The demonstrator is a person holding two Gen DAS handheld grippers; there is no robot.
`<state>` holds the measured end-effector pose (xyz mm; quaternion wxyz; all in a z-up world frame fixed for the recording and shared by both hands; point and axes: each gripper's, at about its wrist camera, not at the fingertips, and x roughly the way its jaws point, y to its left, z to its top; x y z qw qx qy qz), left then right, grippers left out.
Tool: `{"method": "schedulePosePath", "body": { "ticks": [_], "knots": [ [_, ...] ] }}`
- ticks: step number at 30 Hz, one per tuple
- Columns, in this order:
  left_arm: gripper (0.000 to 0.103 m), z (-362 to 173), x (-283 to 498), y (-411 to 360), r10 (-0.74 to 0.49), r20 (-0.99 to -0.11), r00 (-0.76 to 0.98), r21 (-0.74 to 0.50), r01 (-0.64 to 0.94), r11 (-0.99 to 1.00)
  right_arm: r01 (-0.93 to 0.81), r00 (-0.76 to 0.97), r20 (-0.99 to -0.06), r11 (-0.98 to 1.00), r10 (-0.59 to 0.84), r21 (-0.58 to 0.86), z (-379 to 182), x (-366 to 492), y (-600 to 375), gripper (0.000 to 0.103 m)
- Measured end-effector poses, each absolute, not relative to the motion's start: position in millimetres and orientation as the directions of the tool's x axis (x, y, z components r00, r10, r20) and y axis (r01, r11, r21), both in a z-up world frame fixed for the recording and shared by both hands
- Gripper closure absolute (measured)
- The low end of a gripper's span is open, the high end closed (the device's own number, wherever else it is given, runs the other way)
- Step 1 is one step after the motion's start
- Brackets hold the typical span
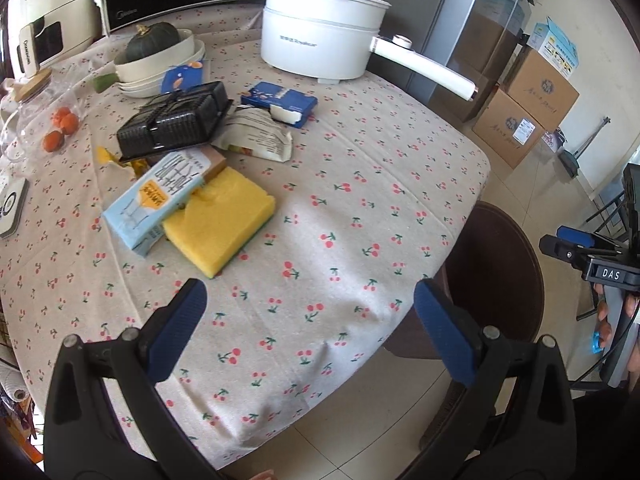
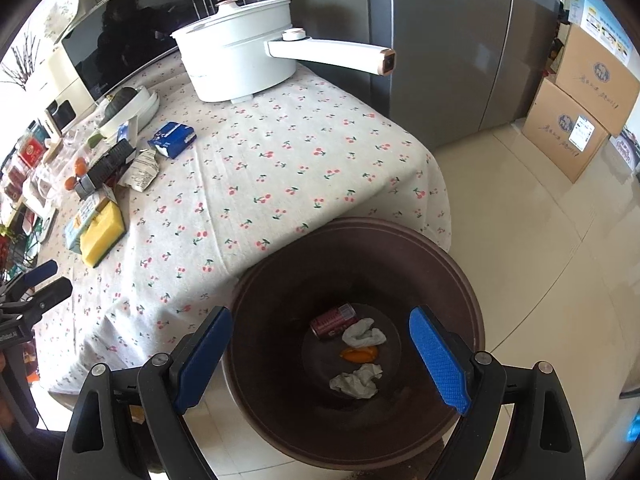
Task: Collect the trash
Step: 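Grasp the yellow sponge with the right gripper and lift it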
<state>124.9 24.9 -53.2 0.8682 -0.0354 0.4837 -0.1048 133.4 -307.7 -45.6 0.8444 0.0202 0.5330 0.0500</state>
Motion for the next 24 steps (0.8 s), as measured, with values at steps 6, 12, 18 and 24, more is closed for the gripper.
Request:
{"method": "schedulePosePath", "body": {
  "ticks": [6,12,18,24],
  "knots": [
    [0.000,-49.2,118.9,69.4,-0.168,-0.830,0.532,-0.162,0.058,0.985,-0.084,0.448,-0.884,0.991,0.132,0.105,-39.1,148.8,-268.4,0.011],
    [0.000,-49.3,111.2,110.4,-0.113,-0.835,0.538,-0.145,-0.018,0.989,-0.121,0.443,-0.881,0.985,0.166,0.125,-41.9,166.2,-217.3,0.011],
    [0.000,-50.9,101.5,143.5,-0.076,-0.840,0.537,-0.130,-0.062,0.990,-0.280,0.433,-0.874,0.954,0.222,0.103,-52.0,176.7,-145.2,0.009],
    [0.000,-55.6,95.5,169.3,-0.057,-0.847,0.528,-0.131,-0.104,0.986,-0.452,0.412,-0.865,0.888,0.286,0.078,-69.2,181.8,-77.9,0.000]
  ]
}}
